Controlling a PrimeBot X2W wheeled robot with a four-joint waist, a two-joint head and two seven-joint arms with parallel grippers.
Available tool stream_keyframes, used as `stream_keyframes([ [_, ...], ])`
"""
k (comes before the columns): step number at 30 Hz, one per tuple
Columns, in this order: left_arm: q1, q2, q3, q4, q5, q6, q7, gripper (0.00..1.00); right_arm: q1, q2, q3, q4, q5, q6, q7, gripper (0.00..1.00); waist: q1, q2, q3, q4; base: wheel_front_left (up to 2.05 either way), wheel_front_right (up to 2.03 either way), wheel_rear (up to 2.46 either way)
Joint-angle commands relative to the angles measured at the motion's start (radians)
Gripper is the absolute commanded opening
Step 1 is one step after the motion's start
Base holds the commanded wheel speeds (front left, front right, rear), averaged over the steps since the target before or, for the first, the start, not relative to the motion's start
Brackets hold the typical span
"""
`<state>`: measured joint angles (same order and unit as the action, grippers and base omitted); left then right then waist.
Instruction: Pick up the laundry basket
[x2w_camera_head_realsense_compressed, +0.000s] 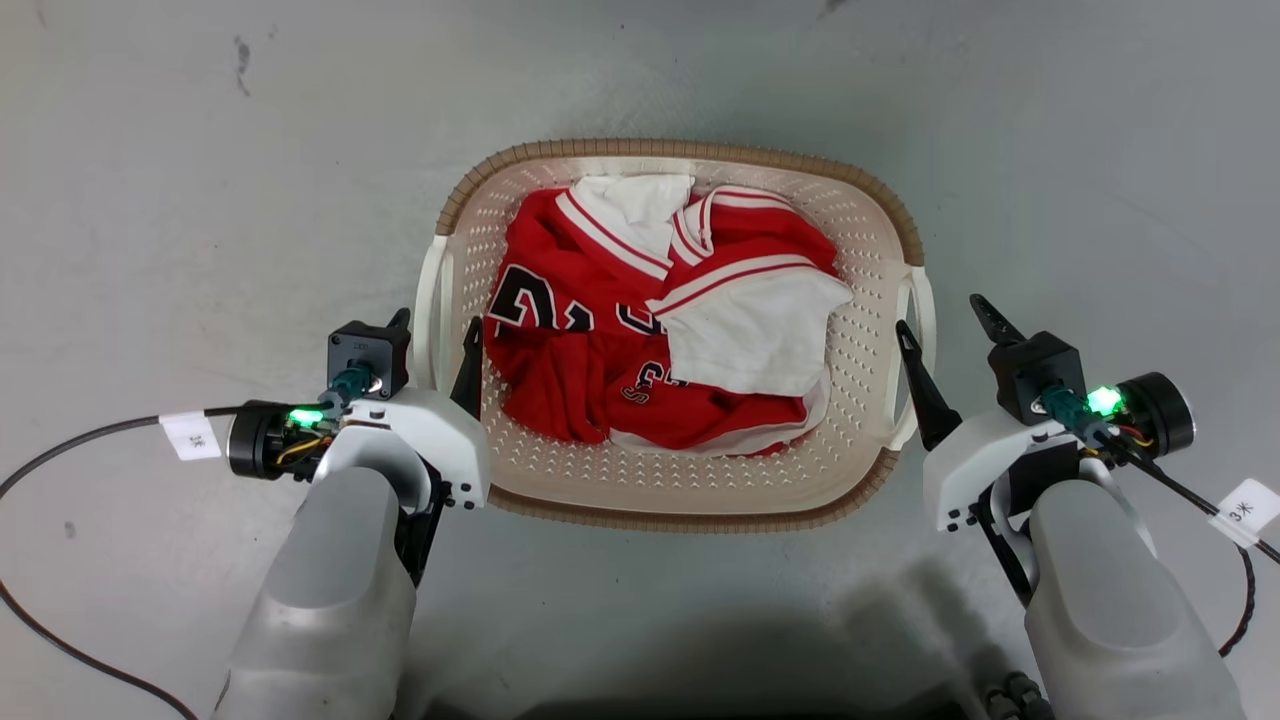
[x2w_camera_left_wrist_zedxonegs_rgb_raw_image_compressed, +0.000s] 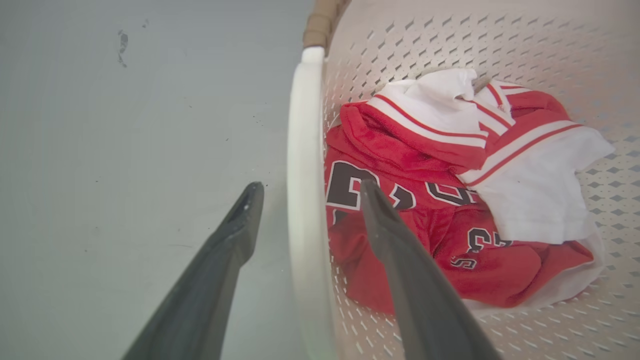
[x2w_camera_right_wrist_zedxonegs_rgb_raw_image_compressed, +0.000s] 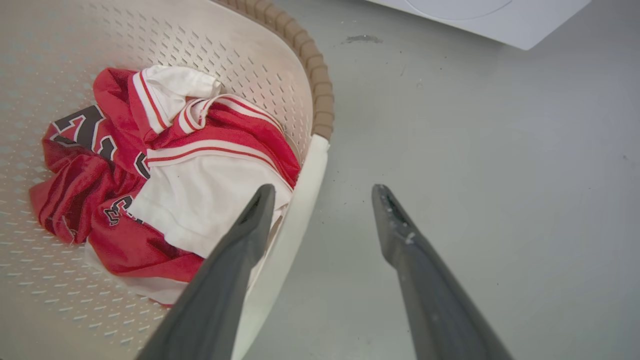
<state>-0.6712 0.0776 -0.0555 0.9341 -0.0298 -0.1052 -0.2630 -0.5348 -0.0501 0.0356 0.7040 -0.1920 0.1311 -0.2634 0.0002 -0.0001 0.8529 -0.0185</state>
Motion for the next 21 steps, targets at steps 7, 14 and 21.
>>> stream_keyframes([
  [7,-0.051,-0.005,-0.009,0.070,-0.006,0.002,-0.003,1.00,-0.048,0.000,0.020,0.080,0.003,-0.001,-0.002,1.00,-0.0002,0.0001,0.041,0.006,0.00,0.00,0.00],
  [14,-0.072,-0.010,-0.027,0.099,-0.008,-0.004,-0.003,1.00,-0.077,0.000,0.028,0.148,0.013,-0.001,-0.002,1.00,-0.0002,0.0001,0.053,0.012,0.00,0.00,0.00],
  [21,-0.086,-0.015,-0.050,0.129,-0.005,-0.005,-0.003,0.00,-0.106,-0.003,0.033,0.202,0.012,-0.001,-0.002,0.00,-0.0002,0.0001,0.053,0.015,0.00,0.00,0.00],
])
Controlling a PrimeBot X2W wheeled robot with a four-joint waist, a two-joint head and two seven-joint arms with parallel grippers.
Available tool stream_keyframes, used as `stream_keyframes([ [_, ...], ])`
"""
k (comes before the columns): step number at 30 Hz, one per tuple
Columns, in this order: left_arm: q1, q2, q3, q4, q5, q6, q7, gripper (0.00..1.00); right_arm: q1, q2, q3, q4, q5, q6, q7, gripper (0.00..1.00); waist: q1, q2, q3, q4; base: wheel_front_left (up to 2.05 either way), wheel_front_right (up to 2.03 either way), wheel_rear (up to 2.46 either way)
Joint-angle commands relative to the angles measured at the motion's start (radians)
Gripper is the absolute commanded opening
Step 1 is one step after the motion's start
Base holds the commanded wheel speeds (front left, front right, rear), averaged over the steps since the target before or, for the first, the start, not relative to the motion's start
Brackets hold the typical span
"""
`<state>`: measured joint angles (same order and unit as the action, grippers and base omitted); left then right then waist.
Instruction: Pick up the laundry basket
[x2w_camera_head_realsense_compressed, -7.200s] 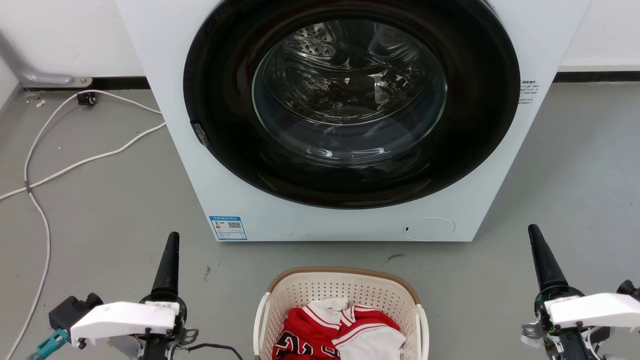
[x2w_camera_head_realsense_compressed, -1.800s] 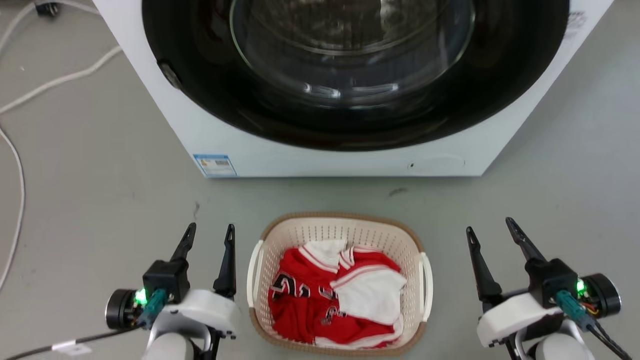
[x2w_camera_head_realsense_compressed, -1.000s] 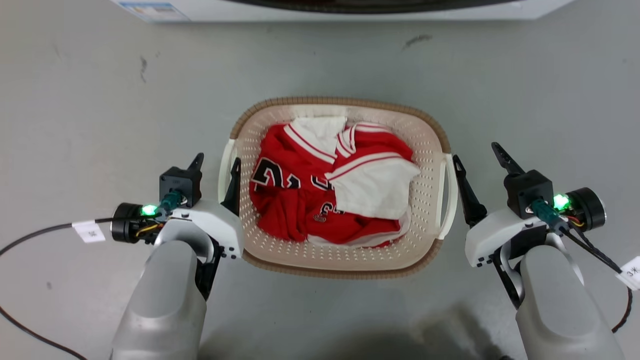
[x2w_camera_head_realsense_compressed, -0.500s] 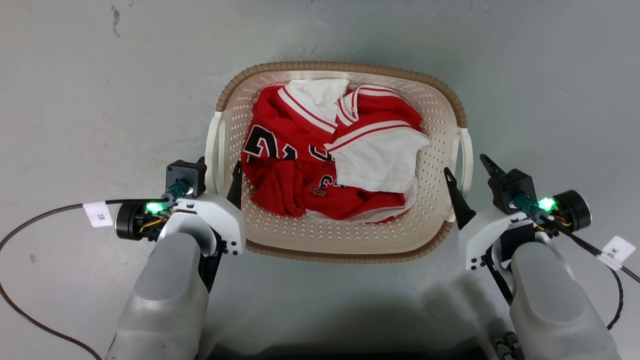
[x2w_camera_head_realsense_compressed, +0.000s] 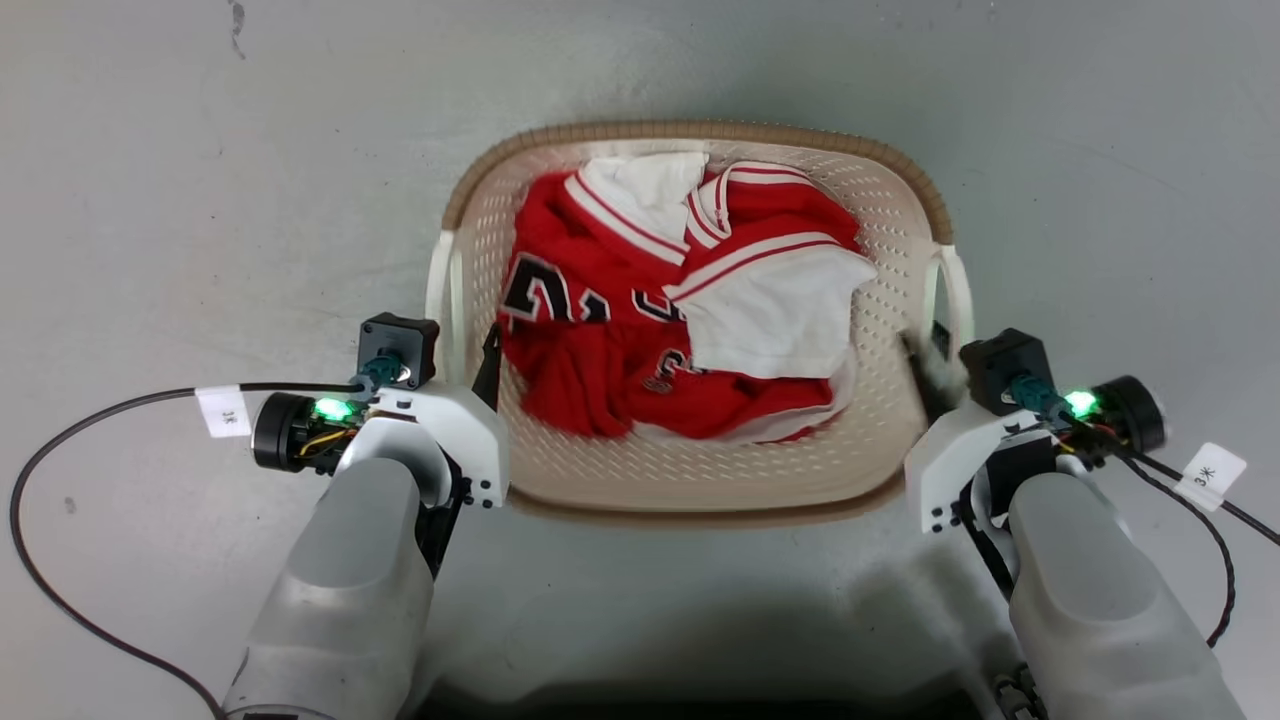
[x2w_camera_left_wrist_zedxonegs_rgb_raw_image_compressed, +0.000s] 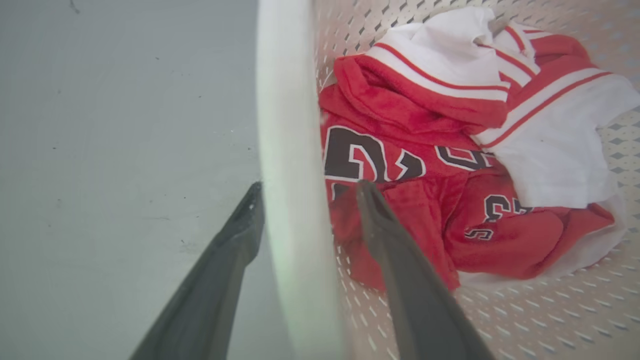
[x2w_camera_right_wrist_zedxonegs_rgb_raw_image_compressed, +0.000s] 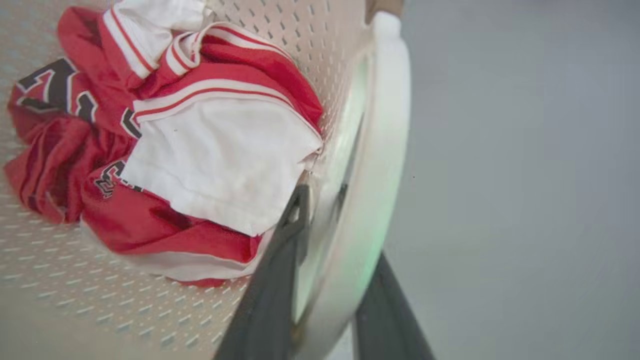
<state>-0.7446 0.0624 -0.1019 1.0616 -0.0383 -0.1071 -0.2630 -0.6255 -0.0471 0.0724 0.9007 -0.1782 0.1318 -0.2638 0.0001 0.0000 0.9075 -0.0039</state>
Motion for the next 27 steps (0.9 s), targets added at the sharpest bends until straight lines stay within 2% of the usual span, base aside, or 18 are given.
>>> stream_keyframes([
  [1,-0.014,0.000,-0.005,0.004,0.002,-0.004,-0.003,0.00,-0.016,-0.007,-0.003,0.009,-0.001,-0.001,-0.001,0.00,-0.0001,0.0000,-0.004,0.000,0.00,0.00,0.00],
  [14,0.036,0.011,-0.027,0.044,-0.007,-0.008,-0.003,0.00,0.013,-0.010,0.011,0.071,0.019,-0.001,-0.002,0.00,-0.0001,0.0000,-0.115,-0.006,0.00,0.00,0.00],
  [27,0.133,0.005,-0.042,0.111,-0.044,-0.017,-0.003,0.00,0.077,-0.011,0.055,0.170,0.062,-0.002,-0.002,0.00,-0.0001,0.0000,-0.350,-0.010,0.00,0.00,0.00],
])
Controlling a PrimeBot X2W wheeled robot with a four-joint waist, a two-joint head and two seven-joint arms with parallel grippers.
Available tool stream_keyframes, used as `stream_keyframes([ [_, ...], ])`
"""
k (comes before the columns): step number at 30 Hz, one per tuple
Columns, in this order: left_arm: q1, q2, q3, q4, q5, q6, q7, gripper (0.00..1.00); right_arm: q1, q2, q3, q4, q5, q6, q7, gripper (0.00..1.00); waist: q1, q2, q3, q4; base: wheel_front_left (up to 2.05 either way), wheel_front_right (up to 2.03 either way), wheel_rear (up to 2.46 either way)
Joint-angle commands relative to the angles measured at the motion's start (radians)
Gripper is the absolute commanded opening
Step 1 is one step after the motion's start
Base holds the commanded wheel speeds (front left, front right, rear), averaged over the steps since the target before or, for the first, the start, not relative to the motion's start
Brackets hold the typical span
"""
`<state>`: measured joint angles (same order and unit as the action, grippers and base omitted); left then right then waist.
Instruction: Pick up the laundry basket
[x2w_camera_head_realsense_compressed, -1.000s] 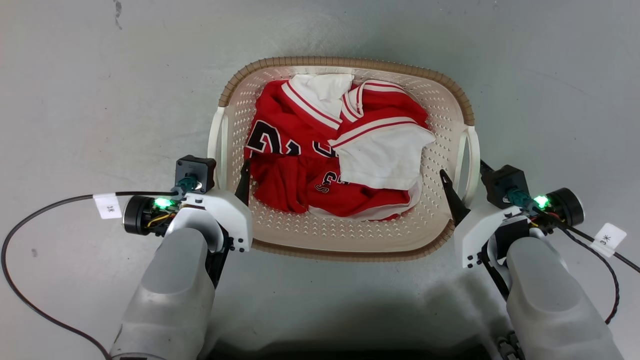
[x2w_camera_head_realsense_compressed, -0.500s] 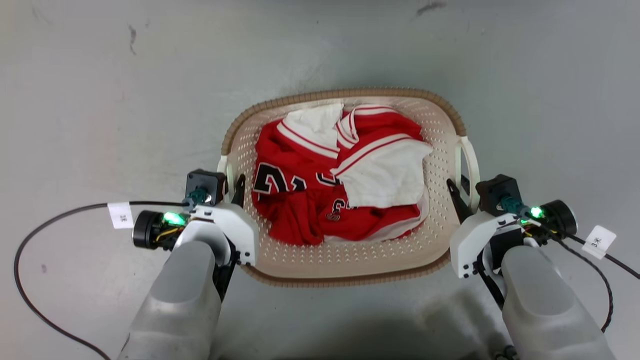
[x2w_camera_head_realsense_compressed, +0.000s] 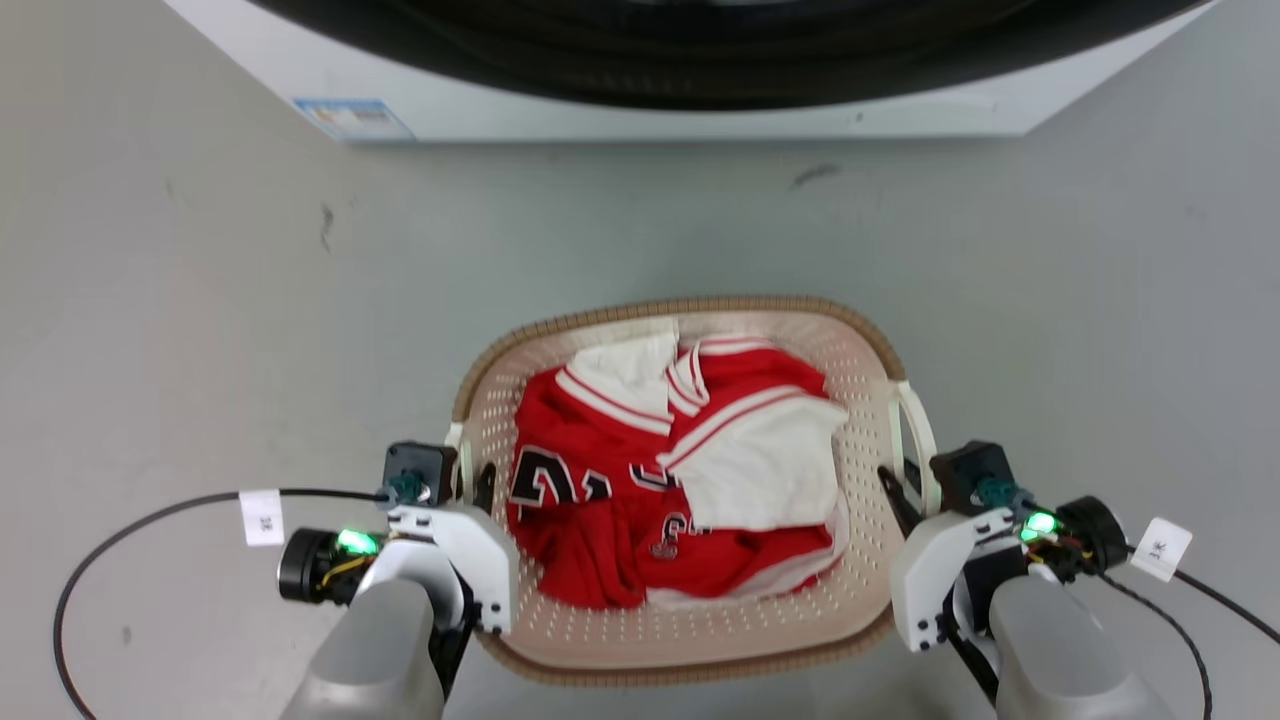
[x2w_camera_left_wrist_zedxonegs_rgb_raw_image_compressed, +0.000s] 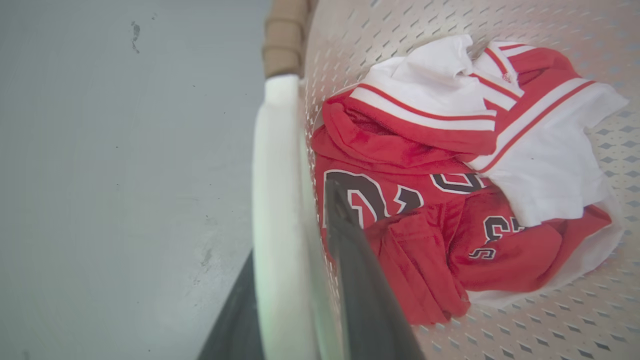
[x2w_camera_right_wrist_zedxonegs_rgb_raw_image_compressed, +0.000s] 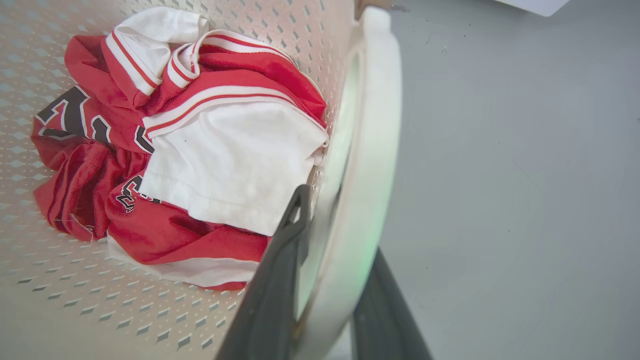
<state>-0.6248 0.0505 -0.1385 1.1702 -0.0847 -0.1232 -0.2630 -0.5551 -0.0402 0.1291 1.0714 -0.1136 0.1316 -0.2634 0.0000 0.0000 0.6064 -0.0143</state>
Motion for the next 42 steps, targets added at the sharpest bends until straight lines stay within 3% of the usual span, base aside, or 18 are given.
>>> stream_keyframes([
  [1,0.020,0.016,-0.010,0.012,0.002,-0.003,-0.003,0.00,0.008,-0.018,0.003,0.009,0.001,-0.002,-0.002,0.00,0.0000,0.0000,-0.064,0.001,0.00,0.00,0.00],
  [17,0.095,0.005,-0.134,0.108,-0.085,-0.008,0.046,0.00,0.046,-0.017,0.119,0.165,0.079,-0.002,0.019,0.00,0.0000,0.0000,-0.302,0.014,0.00,0.00,0.00],
  [29,0.207,0.000,-0.306,0.102,-0.241,-0.011,0.135,0.00,0.117,-0.013,0.259,0.189,0.180,-0.001,0.109,0.00,0.0000,0.0000,-0.466,0.007,0.00,0.00,0.00],
  [42,0.282,0.023,-0.390,0.108,-0.326,-0.011,0.169,0.00,0.201,-0.014,0.361,0.199,0.274,-0.001,0.178,0.00,0.0000,0.0000,-0.588,-0.007,0.00,0.00,0.00],
])
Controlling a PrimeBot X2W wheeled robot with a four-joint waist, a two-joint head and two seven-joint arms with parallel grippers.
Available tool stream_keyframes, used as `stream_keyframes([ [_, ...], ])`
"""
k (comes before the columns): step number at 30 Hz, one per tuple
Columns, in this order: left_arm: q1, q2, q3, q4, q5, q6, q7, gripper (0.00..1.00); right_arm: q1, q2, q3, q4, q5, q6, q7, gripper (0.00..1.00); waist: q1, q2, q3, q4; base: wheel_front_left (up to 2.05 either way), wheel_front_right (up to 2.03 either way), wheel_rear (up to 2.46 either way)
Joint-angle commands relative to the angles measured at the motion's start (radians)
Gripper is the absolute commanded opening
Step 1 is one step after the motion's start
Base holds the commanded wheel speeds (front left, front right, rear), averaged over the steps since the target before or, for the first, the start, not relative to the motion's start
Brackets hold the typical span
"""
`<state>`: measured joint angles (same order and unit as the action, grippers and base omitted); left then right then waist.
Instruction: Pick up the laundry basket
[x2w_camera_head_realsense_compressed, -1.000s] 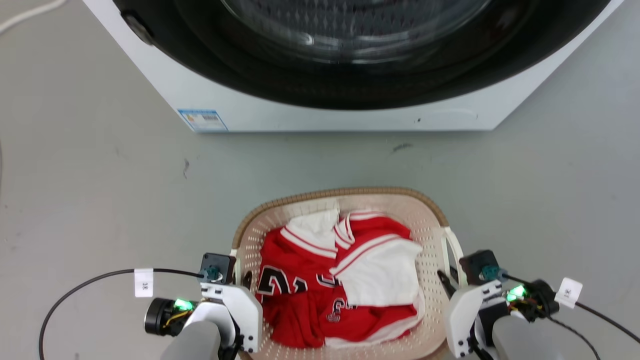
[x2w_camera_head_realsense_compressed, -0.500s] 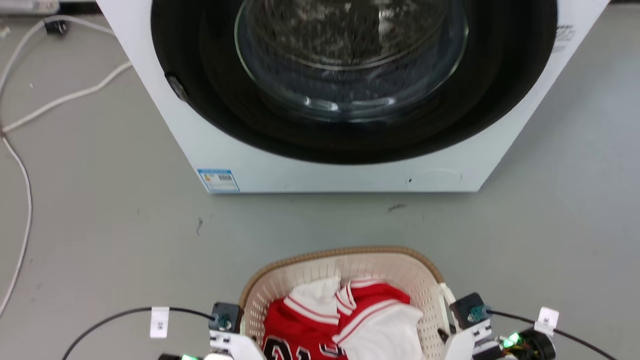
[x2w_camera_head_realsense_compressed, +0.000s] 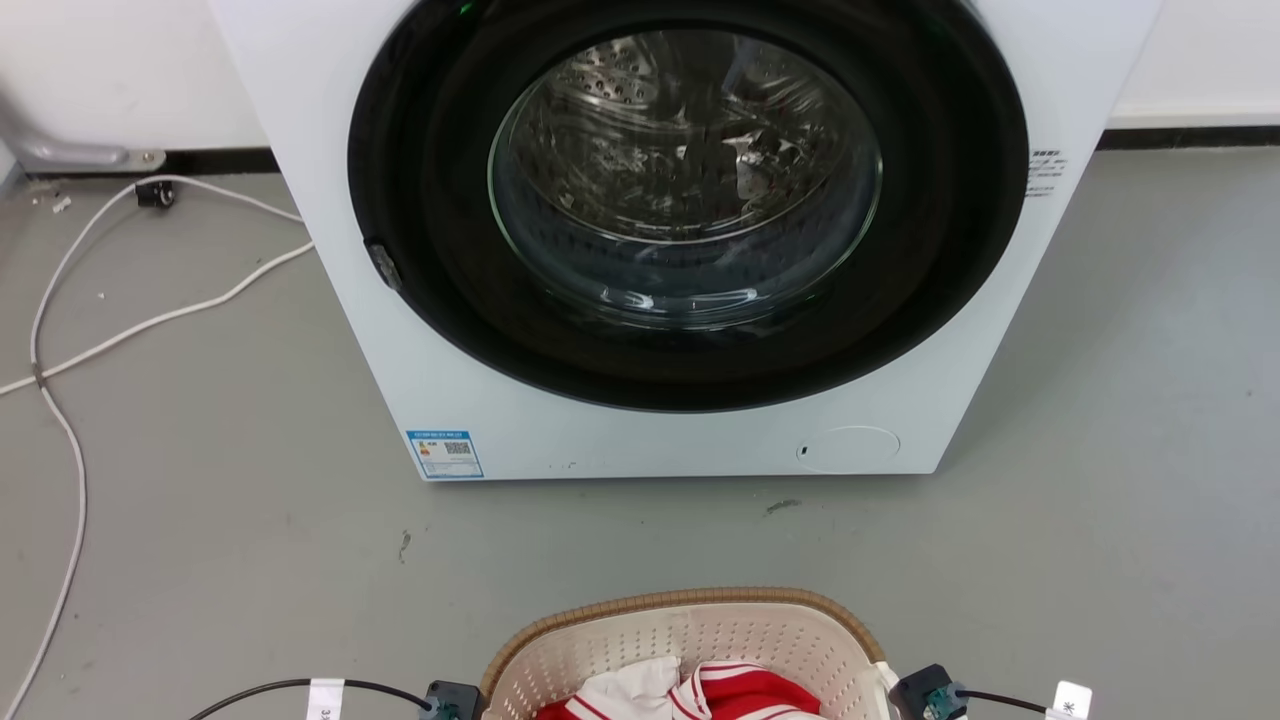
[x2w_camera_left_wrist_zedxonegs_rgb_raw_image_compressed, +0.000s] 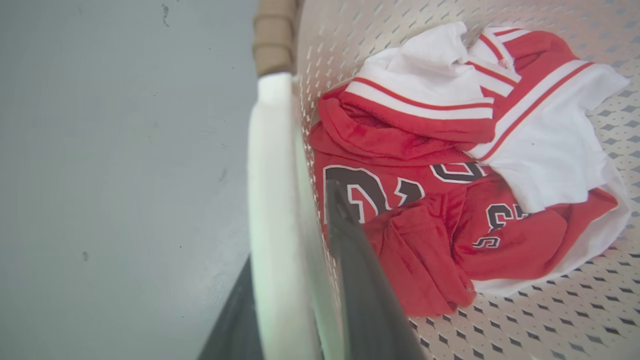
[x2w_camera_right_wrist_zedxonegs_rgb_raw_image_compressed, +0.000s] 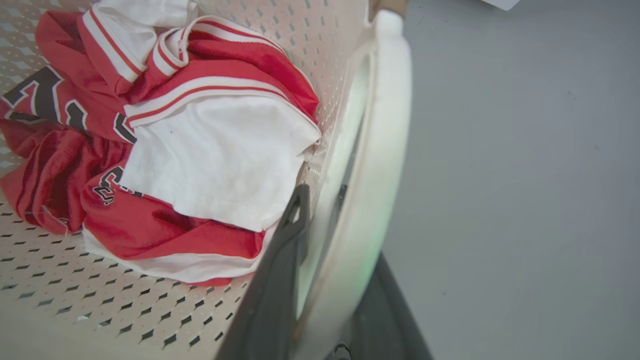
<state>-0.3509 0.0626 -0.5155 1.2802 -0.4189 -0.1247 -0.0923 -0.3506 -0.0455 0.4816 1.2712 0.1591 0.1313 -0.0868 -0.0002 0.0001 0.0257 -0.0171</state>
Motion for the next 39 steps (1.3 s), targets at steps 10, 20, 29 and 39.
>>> stream_keyframes([
  [10,-0.012,0.029,-0.073,-0.009,-0.057,-0.009,0.042,0.00,-0.020,-0.010,0.054,0.010,0.038,-0.001,0.034,0.00,0.0002,-0.0001,-0.031,-0.007,0.00,0.00,0.00],
  [20,-0.022,0.040,-0.118,-0.011,-0.111,-0.009,0.063,0.00,-0.017,-0.010,0.095,0.014,0.082,-0.001,0.058,0.00,0.0002,-0.0001,-0.039,-0.004,0.00,0.00,0.00],
  [29,-0.030,0.044,-0.157,-0.012,-0.150,-0.010,0.067,0.00,-0.031,-0.010,0.125,0.015,0.107,-0.001,0.059,0.00,0.0002,-0.0001,-0.034,-0.007,0.00,0.00,0.00],
  [39,-0.034,0.050,-0.193,-0.011,-0.181,-0.010,0.063,0.00,-0.027,-0.010,0.137,0.017,0.128,-0.001,0.064,0.00,0.0002,-0.0001,-0.036,-0.009,0.00,0.00,0.00],
])
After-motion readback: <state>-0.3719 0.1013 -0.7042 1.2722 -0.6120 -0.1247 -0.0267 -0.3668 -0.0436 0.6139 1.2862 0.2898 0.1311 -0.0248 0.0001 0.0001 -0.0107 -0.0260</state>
